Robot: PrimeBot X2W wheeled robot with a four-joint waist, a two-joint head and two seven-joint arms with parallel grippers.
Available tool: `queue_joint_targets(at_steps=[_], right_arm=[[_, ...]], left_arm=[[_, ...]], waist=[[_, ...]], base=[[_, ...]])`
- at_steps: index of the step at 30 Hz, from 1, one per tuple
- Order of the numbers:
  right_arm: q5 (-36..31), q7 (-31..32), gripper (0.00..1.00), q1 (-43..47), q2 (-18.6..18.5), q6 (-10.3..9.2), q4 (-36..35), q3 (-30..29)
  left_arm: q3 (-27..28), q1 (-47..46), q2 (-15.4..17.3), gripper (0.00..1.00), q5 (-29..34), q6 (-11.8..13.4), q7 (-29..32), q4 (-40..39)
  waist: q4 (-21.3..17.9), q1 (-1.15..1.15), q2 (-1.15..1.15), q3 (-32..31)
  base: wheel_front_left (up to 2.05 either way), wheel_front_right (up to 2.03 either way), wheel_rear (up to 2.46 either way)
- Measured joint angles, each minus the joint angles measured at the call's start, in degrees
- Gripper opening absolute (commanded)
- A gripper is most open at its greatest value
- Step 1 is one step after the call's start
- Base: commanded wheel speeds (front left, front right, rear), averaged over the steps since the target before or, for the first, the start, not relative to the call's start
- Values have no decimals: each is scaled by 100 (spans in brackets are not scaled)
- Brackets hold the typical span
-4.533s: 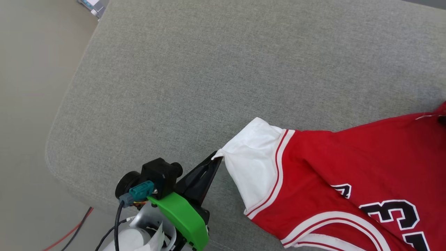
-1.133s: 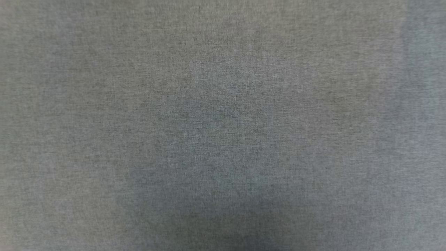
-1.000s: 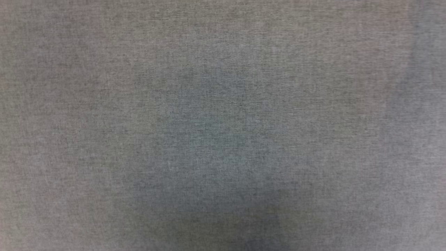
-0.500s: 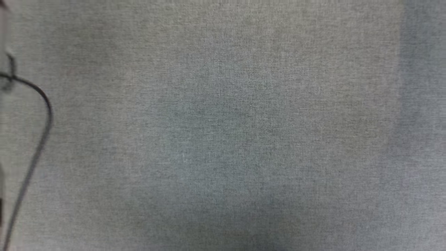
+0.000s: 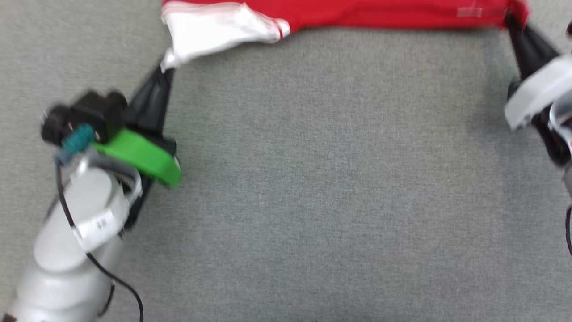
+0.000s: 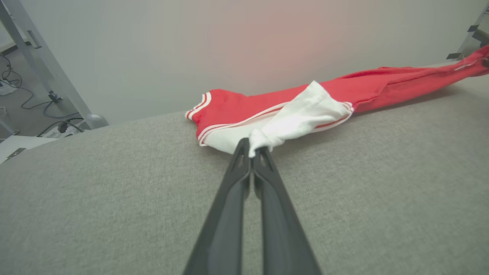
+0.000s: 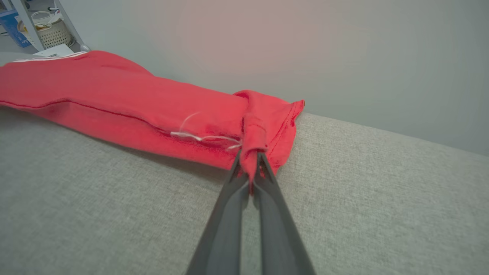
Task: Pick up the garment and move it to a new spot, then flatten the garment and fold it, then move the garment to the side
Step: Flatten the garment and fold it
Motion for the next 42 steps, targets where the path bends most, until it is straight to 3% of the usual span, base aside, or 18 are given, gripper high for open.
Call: queue_joint_targets(at_steps=[7, 19, 28, 42], right_arm=[[721, 537, 0, 1133, -590, 0, -413, 501], [2060, 1497, 0, 2754, -1048, 0, -1293, 657], [2618, 1953, 0, 3944, -1203, 0, -1862, 394], [2700, 2569, 0, 5286, -1301, 0, -2593, -422]], left_arm=[[-334, 1049, 11, 0, -7, -1, 8, 33], [-769, 2481, 311, 0, -131, 2, 259, -321], [-917, 3425, 678, 0, -249, 113, 592, -1170], [-1160, 4564, 1258, 0, -514, 309, 1199, -2435]], waist=[[168, 0, 0, -664], [268, 0, 0, -1689], [242, 0, 0, -2301], [101, 0, 0, -2765]], base=[[0, 0, 0], [0, 0, 0], [0, 0, 0], [0, 0, 0]])
